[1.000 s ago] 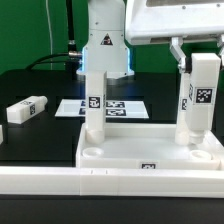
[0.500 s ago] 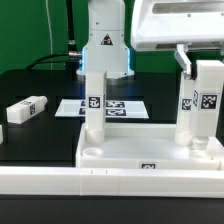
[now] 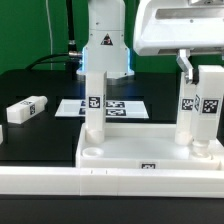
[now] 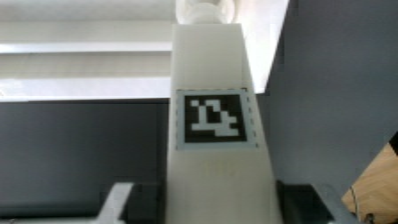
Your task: Assemble desk
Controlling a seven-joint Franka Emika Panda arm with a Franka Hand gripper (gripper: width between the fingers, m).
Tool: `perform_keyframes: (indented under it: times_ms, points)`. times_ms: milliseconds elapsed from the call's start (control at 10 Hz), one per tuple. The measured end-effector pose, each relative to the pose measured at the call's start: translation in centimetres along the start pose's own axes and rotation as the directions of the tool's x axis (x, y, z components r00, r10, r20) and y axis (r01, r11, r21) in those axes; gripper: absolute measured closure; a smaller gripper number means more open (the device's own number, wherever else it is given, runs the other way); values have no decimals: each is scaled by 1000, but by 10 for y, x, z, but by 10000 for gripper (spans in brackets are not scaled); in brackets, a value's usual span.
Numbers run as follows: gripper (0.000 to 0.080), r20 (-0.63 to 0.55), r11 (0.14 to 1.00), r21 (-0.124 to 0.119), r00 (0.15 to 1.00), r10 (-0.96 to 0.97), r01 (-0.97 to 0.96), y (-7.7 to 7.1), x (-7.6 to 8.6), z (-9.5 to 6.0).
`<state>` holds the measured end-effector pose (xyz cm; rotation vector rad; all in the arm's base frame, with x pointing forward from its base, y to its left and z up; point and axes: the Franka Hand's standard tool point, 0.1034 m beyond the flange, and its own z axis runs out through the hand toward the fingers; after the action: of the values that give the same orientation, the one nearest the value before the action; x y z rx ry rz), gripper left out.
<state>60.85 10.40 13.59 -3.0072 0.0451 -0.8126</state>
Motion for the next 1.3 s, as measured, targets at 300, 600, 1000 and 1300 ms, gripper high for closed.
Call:
perform_keyframes:
  times_ms: [300, 600, 1000, 1300]
  points:
    - [509, 6, 1000, -2, 1000, -2, 2, -1, -3, 3]
    - [509, 4, 1000, -2, 1000, -3, 3, -1, -3, 3]
    - [509, 11, 1000, -4, 1000, -6, 6, -1, -5, 7]
    - [509, 15, 1000, -7, 1000, -8, 8, -1, -8, 11]
